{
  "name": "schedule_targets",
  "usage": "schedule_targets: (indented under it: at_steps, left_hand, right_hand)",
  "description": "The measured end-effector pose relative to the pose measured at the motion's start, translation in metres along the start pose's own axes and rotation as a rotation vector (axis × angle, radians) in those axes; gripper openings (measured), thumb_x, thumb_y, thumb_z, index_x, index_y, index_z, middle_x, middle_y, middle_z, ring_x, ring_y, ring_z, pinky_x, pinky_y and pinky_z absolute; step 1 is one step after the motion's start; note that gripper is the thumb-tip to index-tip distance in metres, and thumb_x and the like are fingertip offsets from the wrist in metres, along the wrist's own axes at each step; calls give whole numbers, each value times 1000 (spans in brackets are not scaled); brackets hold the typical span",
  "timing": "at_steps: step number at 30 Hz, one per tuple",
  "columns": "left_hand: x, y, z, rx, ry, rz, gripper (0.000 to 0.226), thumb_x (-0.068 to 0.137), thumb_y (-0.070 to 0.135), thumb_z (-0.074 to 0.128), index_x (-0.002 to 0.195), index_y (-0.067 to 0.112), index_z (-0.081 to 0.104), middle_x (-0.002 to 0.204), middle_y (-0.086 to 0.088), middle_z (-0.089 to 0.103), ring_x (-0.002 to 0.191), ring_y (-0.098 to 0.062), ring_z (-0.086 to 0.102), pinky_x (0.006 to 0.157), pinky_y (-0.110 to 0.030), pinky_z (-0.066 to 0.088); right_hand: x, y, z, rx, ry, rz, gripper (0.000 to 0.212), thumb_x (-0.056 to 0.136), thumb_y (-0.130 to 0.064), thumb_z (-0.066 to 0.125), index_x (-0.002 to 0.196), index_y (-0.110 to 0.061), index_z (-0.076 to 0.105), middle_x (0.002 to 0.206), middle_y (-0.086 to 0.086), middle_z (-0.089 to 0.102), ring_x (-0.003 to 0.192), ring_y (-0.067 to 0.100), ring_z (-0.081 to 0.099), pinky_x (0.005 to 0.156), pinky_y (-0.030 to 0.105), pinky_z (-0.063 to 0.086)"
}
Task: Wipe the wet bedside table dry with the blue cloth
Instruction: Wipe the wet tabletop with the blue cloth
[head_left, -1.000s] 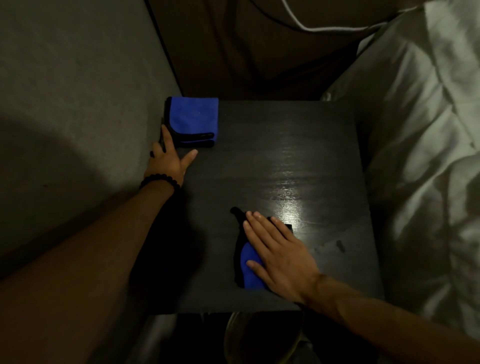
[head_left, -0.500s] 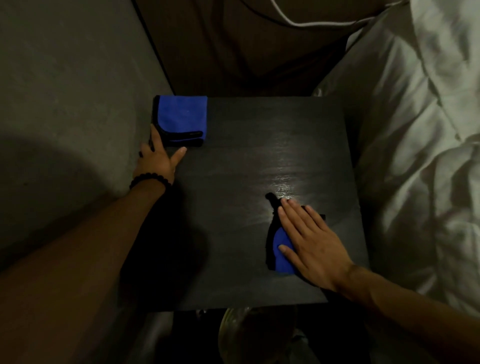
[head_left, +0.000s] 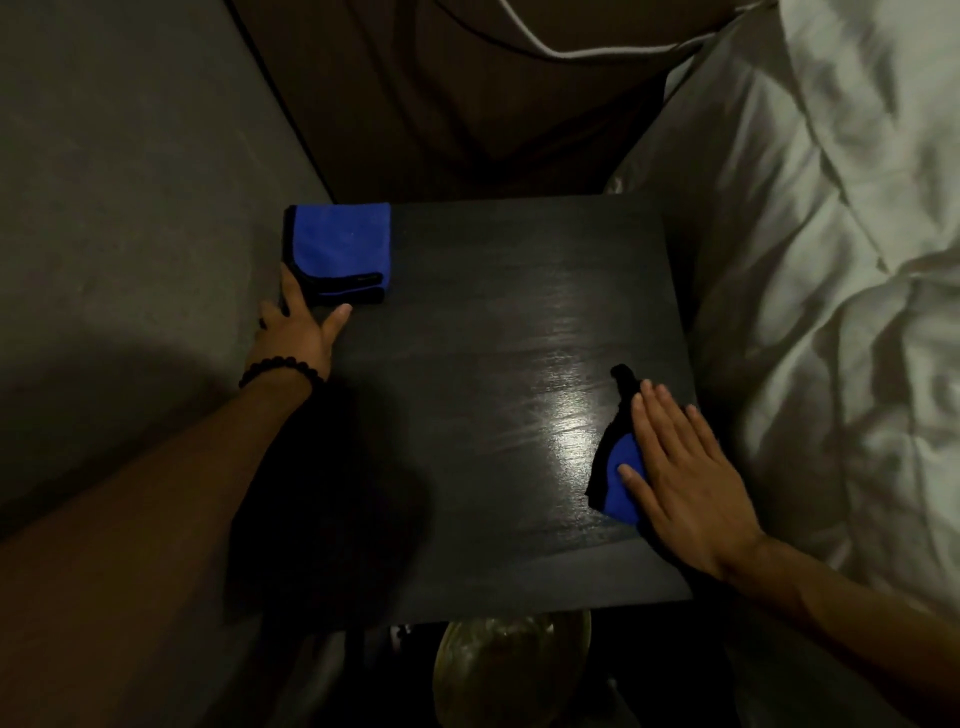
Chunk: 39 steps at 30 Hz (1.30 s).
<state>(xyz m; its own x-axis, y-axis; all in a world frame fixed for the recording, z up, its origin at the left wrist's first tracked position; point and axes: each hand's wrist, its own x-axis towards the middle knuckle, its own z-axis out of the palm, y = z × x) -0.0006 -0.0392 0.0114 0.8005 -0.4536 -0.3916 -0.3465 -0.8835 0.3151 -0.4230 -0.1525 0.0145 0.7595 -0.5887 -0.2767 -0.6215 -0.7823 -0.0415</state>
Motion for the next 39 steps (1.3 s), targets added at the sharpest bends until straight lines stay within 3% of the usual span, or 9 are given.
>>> schedule_targets:
  at_steps: [4,7,10,12,16,18,24,28,39]
  left_hand:
    - [2,0,2,10,-3,-23,85,92,61,38,149,28,-15,152,-23,13,132,-43,31,109,-53,28]
    - [3,1,3,19,13,-34,84,92,61,38,149,28,-14,151,-24,16,130,-43,32,106,-52,29]
    - [4,0,4,17,26,-20,84,92,61,38,150,28,-13,150,-24,17,131,-44,30,108,-53,26]
    - [4,-1,4,21,28,-9,84,91,62,37,150,28,-13,149,-25,17,131,-44,31,109,-53,26]
    - [4,-2,3,22,38,9,84,92,61,36,150,27,-13,151,-25,15,132,-44,30,110,-54,25]
    - [4,-2,4,4,41,11,83,92,60,37,150,27,-13,151,-25,15,132,-44,30,111,-53,25]
    - [2,-2,5,39,79,18,83,93,59,38,151,23,-10,149,-27,18,129,-45,32,109,-51,24]
    - [2,-1,5,34,73,9,83,92,60,38,150,24,-10,149,-27,19,129,-45,33,108,-53,25]
    - [1,0,3,30,52,6,85,92,63,36,150,26,-13,154,-23,11,135,-43,25,111,-54,21]
  right_hand:
    - [-13,-15,8,123,61,217,74,104,-49,13,158,1,12,168,18,9,157,28,7,126,50,15]
    - [-16,-18,8,203,24,263,72,102,-50,7,158,-7,-5,168,12,-8,156,23,-8,127,43,3]
    - [-9,-8,-7,305,21,223,71,104,-33,33,160,-10,-4,168,11,-12,155,21,-13,128,46,5]
    - [1,7,-20,249,99,42,73,99,-27,44,163,-11,12,170,14,-1,157,26,-2,126,51,13]
    - [16,37,-26,-114,-43,-540,60,107,-47,25,163,-28,14,171,14,5,158,31,2,125,49,8]
    - [20,41,-16,-172,-79,-592,58,109,-50,18,163,-30,11,171,12,6,158,30,1,125,50,8]
    - [5,25,3,-89,13,-335,59,109,-50,12,163,-26,15,170,13,10,158,29,5,124,53,13]
    - [-19,4,18,26,81,-64,59,109,-47,14,163,-22,12,170,14,11,157,29,7,122,57,21]
    - [-49,-81,28,268,171,646,64,104,-42,18,162,-13,21,166,23,18,154,37,17,122,59,20]
